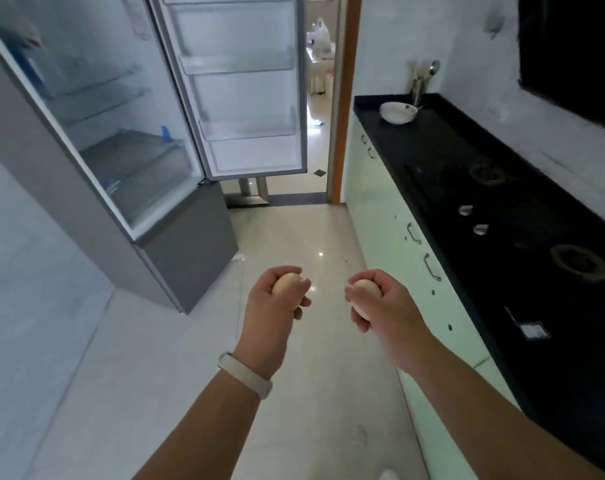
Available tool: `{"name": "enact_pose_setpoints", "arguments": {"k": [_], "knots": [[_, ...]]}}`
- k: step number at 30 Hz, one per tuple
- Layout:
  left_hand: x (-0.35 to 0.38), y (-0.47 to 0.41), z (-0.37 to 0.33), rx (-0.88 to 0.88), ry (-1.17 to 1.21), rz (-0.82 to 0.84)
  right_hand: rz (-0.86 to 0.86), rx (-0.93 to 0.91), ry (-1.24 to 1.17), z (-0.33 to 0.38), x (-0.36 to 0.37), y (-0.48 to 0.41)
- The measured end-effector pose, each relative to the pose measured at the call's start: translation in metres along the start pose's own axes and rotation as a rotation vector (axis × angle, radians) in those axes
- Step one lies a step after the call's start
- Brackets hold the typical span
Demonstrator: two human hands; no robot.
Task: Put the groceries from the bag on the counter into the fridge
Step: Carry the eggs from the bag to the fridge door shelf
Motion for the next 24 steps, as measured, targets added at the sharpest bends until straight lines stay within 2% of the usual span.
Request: {"name": "enact_pose_setpoints", "arguments": {"k": [10,16,24], "knots": [[-0.019,-0.076,-0.016,-0.020,-0.059,-0.183,0.151,-0.014,-0.089,-0.016,0.038,-0.114],[0.021,-0.166,-0.039,-0.021,-0.101,-0.219,0.193,0.017,-0.111,-0.013,0.026,-0.218],[0.076,-0.271,-0.080,0.029,-0.140,-0.249,0.260,-0.036,-0.072,0.010,-0.003,-0.349]]}}
Point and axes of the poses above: each hand's wrist, its own y-axis away from the middle knuckle, its own x-axis out of the palm, z = x × y, the point moved 2 cm from there along -y, towards the middle knuckle, and after that the axes turned 7 degrees about -x, right-handed, at the moved point
